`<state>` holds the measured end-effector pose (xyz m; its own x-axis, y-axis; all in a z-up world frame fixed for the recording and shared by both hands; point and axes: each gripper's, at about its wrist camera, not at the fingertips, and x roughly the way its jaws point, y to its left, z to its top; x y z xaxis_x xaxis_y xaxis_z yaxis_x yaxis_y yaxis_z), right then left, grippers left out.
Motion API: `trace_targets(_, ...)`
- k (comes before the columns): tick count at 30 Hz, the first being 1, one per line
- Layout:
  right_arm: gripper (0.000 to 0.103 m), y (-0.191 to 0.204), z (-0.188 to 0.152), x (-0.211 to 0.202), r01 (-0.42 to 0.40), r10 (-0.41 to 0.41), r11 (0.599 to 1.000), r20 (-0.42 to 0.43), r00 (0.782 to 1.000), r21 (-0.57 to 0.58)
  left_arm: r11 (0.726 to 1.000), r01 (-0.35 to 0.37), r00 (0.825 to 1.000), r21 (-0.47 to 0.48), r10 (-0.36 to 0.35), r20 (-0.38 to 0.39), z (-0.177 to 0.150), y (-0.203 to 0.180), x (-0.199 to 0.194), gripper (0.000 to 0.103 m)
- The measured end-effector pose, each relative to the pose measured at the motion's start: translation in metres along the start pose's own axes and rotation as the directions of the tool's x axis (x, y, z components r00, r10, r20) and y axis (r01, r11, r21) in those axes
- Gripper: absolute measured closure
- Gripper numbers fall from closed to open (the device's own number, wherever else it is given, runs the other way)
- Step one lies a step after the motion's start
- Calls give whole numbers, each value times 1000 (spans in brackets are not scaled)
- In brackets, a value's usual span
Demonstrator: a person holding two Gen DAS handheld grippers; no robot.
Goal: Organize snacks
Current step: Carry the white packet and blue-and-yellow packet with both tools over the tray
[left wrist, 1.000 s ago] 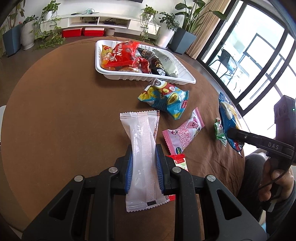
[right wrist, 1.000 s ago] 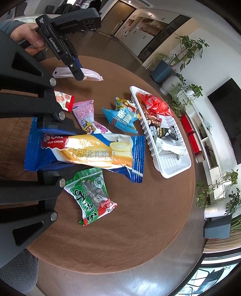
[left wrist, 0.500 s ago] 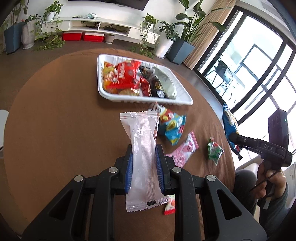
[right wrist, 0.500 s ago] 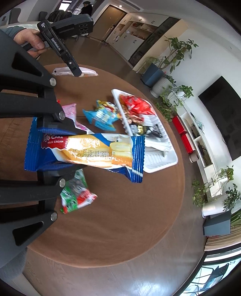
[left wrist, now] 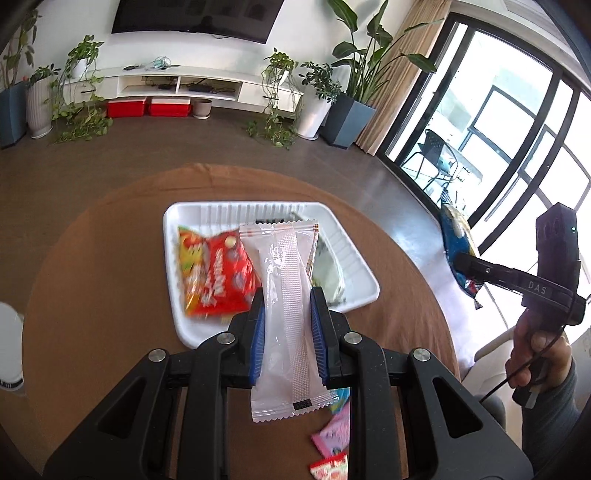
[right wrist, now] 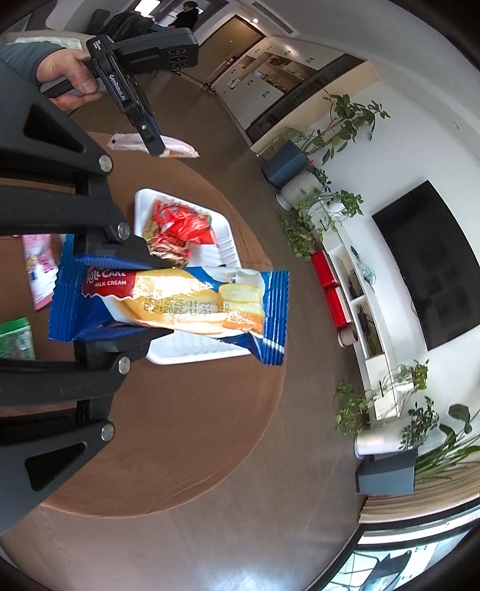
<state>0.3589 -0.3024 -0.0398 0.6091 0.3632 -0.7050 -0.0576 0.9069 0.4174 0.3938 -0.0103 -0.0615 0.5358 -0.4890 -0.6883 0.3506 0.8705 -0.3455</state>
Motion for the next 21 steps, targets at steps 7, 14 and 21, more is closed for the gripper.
trace_targets(7,75,6,32,52,-23,19,997,-59,998,-69,1000,-8,999,25,9,-47,41,-8,50,83)
trace_targets(14,75,-3,41,115,2,-18,995,-163,986,-96,999,-35,993,33,39,-109,57,-5,112,83)
trace_targets(21,75,-11,36,153,47,-74,990,-216,974,-130,996,-73,985,55,81,-155,56,-2,160,83)
